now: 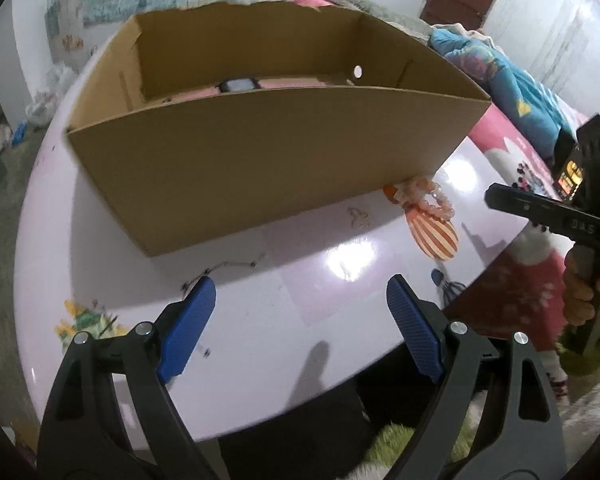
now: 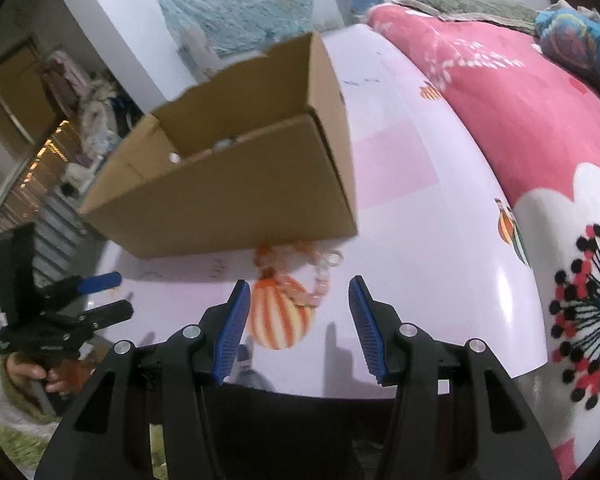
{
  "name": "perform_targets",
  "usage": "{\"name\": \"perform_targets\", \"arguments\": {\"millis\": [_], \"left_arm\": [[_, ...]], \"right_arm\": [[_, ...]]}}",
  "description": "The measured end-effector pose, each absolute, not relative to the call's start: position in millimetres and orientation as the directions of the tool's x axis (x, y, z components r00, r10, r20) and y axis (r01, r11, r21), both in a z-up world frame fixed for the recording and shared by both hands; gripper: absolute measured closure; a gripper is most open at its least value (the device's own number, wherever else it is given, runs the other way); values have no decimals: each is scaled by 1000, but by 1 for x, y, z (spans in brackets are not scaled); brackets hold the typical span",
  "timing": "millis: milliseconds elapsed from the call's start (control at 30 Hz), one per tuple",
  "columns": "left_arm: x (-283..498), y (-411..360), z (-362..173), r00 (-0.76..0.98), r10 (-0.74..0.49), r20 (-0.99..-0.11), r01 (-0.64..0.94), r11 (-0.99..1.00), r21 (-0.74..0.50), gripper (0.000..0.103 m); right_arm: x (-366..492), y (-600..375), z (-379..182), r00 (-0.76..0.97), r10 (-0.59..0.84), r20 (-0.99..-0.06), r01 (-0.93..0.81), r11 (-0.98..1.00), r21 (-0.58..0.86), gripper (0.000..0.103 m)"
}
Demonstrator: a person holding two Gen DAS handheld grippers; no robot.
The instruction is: Organize jewelry
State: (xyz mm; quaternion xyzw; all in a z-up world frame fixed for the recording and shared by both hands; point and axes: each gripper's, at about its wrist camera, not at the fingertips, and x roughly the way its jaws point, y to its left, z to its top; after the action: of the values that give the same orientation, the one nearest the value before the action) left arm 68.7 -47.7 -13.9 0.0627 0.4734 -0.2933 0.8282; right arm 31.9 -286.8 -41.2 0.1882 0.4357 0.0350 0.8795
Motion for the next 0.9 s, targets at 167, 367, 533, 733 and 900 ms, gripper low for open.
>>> {"name": "perform_targets", "arguments": {"millis": [167, 367, 533, 733, 900], "left_arm": [[67, -76, -24, 429, -414, -803, 597, 797, -92, 31], [73, -105, -34, 426, -442, -789, 647, 759, -77, 50], [78, -120, -40, 422, -437, -795, 673, 738, -49, 62], [78, -129, -41, 458, -415, -786, 682, 731, 11, 73], [77, -132, -41, 459, -429, -778, 701, 713, 20, 87]], "right_arm": [[43, -282, -56, 596, 200, -778, 107, 940, 323, 68], [55, -278, -63, 588, 189, -787, 94, 950, 298, 71], [60, -272, -67, 576, 205, -791, 78, 950, 303, 75], [61, -266, -70, 572, 212, -792, 62, 952, 299, 76], [63, -267, -71, 575, 219, -788, 53, 951, 303, 77]]}}
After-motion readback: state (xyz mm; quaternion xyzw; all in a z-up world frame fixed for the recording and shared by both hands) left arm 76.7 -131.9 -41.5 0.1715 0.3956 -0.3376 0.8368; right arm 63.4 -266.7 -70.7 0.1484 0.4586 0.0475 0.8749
